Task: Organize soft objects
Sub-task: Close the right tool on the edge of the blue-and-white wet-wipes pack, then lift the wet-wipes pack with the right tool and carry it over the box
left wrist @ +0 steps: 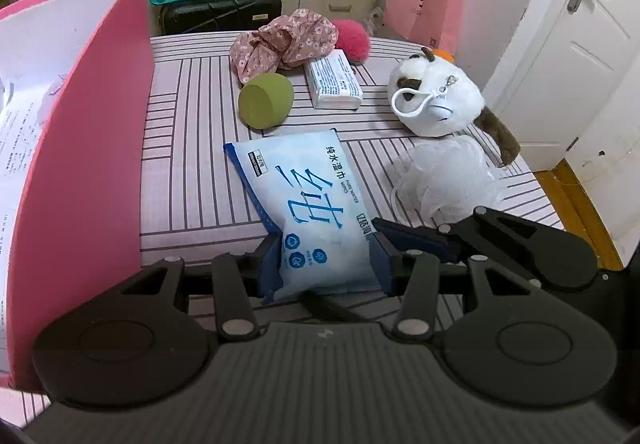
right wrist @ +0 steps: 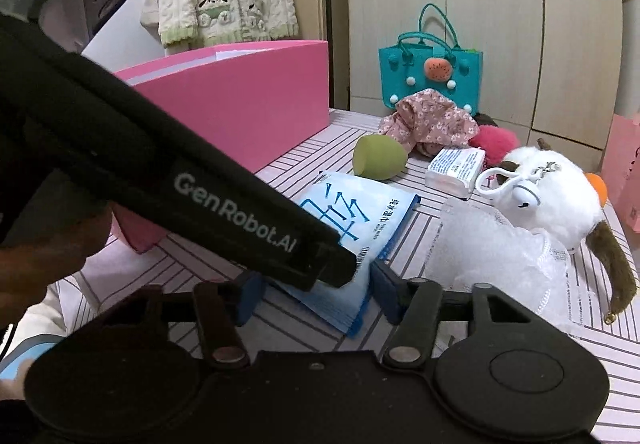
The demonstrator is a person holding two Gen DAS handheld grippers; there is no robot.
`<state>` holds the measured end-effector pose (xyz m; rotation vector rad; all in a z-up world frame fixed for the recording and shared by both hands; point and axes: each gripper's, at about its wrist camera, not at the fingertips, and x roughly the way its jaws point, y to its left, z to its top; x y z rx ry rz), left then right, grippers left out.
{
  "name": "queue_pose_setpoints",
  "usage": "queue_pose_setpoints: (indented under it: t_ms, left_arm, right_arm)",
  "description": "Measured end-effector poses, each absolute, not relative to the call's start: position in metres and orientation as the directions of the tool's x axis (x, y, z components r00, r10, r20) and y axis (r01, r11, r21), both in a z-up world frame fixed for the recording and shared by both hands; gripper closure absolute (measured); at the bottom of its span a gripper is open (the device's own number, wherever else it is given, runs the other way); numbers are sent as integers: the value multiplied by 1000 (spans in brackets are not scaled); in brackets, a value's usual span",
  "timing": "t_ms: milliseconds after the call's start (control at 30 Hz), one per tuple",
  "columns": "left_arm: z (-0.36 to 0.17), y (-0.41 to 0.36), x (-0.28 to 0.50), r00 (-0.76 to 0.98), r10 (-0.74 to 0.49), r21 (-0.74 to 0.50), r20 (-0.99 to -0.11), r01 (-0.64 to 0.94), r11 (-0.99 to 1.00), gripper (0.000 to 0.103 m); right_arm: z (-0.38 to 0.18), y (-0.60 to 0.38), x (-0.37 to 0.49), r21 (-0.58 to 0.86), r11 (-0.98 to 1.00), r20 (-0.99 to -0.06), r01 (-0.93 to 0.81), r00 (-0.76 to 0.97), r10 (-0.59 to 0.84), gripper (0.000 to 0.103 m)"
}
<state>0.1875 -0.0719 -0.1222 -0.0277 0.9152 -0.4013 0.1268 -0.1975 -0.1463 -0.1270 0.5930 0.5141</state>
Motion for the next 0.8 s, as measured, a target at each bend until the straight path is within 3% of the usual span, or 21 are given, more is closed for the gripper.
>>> queue_pose_setpoints:
  t_ms: [200, 800]
  left_arm:
    - [-120, -75, 184, 536, -351, -185, -768, 338, 923, 57]
    - [-88, -82, 140, 471, -386, -184, -794, 419, 889, 57]
  right_arm:
    - [-146, -199, 117, 1, 861, -545, -509, 721, 427, 55]
    - [-102, -213, 80, 52, 838, -603, -543, 652, 460, 57]
